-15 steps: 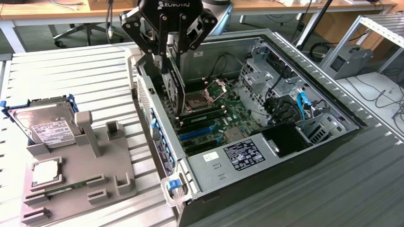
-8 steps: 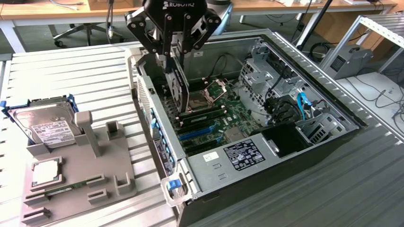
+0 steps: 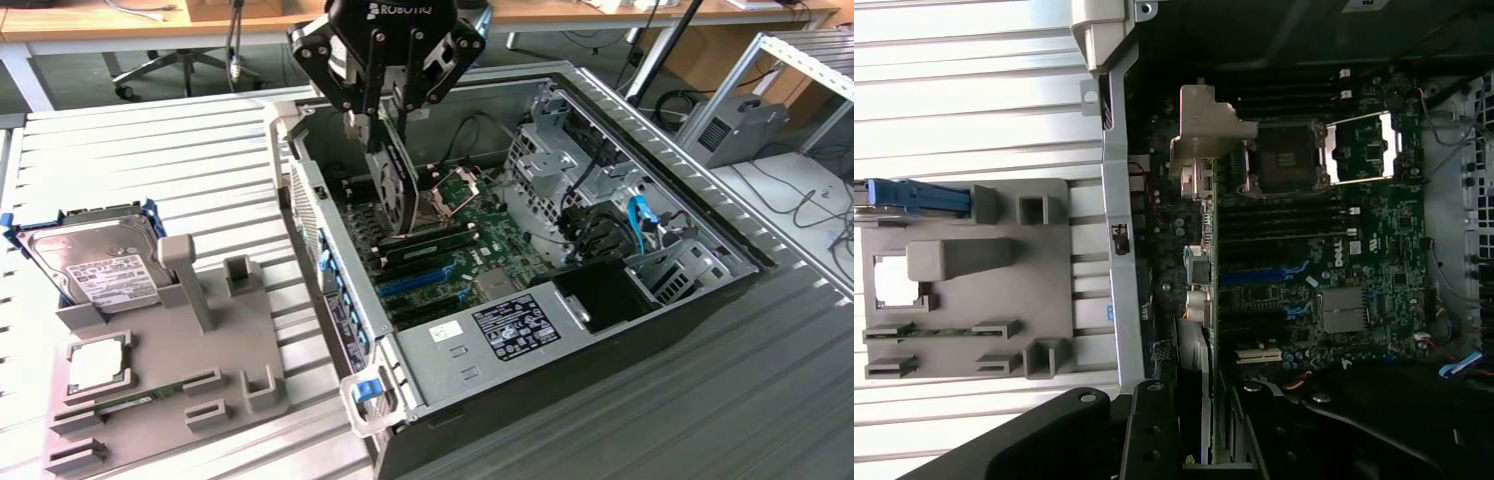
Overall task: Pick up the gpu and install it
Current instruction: 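Pick up the gpu and move the gpu toward the slot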
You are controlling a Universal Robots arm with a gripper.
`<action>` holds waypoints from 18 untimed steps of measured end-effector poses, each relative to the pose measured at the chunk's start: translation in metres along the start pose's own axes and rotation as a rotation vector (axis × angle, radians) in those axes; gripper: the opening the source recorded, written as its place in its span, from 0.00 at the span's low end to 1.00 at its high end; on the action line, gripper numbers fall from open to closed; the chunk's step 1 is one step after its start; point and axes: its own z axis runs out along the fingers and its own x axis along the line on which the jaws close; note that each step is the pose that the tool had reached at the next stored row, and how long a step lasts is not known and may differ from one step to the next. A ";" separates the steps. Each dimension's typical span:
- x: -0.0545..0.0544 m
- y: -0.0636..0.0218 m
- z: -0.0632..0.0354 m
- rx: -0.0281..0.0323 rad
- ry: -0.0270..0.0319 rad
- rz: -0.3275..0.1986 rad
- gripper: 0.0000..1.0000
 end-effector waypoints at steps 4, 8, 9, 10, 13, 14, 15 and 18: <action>-0.004 0.0003 0.0002 0.0009 0.0000 0.000 0.26; -0.008 0.0006 0.0005 0.0014 -0.0001 0.000 0.26; -0.008 0.0006 0.0005 0.0015 -0.0002 0.000 0.26; -0.009 0.0007 0.0006 0.0016 -0.0001 0.000 0.26; -0.011 0.0008 0.0007 0.0021 -0.0002 0.000 0.26; -0.012 0.0009 0.0007 0.0022 -0.0001 0.000 0.26; -0.012 0.0009 0.0008 0.0023 -0.0002 0.000 0.26; -0.015 0.0011 0.0009 0.0028 -0.0002 0.000 0.26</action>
